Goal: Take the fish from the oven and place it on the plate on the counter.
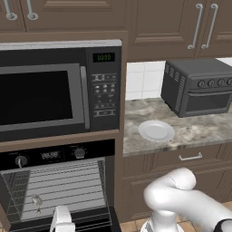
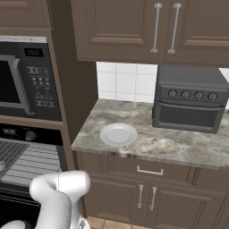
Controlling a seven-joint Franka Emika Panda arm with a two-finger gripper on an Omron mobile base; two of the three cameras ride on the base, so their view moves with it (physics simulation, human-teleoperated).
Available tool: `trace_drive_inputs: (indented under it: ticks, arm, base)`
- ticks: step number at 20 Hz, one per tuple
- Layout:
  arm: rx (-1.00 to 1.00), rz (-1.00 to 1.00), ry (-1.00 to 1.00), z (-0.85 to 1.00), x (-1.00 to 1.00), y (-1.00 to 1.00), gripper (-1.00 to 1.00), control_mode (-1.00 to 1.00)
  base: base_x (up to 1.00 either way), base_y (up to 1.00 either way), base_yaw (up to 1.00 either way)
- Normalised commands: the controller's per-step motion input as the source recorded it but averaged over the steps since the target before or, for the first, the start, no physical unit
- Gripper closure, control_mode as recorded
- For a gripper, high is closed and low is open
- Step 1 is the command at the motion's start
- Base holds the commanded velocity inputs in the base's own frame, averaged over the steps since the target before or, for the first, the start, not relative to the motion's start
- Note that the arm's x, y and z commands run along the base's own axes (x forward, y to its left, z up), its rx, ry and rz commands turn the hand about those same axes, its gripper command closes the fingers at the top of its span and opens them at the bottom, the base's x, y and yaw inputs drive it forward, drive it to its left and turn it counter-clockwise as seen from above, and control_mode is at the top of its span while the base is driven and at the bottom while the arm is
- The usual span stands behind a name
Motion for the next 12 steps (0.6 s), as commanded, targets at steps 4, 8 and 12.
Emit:
trace_drive_inputs:
  ticks: [4, 8, 12]
  arm:
    - [0.41, 0.00, 0.29, -0.04, 0.29, -0.66, -1.00, -1.00]
    - [0.54, 0.00, 0.19, 0.00, 0.18, -0.39, -1.00, -1.00]
    - [0.36, -0.02, 0.45, 0.66, 0.32, -0.12, -1.00, -1.00]
  base:
    - [0.00, 0.00, 0.00]
    - [0.00, 0.00, 0.00]
    - [0.00, 0.00, 0.00]
